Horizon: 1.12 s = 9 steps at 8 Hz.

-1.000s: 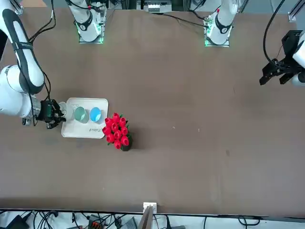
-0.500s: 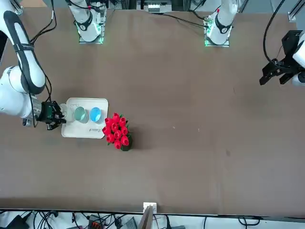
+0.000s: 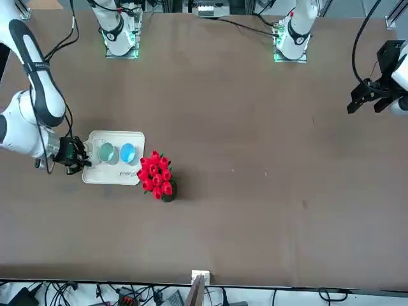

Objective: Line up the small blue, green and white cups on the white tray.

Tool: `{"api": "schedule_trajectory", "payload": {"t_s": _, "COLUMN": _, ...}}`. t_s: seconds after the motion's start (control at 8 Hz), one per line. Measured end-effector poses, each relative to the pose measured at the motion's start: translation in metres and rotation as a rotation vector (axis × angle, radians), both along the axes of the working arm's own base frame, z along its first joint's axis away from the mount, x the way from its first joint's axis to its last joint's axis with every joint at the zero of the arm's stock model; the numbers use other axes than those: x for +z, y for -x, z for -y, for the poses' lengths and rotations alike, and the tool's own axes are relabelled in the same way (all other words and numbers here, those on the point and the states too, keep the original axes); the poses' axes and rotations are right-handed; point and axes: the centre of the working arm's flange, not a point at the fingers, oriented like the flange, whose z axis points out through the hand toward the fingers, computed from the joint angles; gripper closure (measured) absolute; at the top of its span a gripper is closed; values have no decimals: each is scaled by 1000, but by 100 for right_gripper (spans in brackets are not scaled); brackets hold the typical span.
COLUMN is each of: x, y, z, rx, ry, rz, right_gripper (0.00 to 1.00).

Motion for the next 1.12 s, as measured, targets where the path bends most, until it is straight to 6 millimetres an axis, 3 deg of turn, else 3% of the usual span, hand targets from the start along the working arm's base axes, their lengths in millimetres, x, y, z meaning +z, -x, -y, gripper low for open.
{"api": "schedule_trajectory", "payload": {"t_s": 0.88, "x": -6, "y": 2, "z": 6, "rx": -5, "ry": 9, "rz": 7, "right_gripper": 95}}
{"api": "schedule_trajectory", "payload": {"t_s": 1.0, "x": -6, "y": 2, "z": 6, "rx": -5, "ry": 10, "rz": 7, "right_gripper": 88}}
{"api": "schedule_trajectory", "payload": {"t_s": 1.12, "x": -6, "y": 2, "z": 6, "rx": -5, "ry": 10, "rz": 7, "right_gripper": 71}}
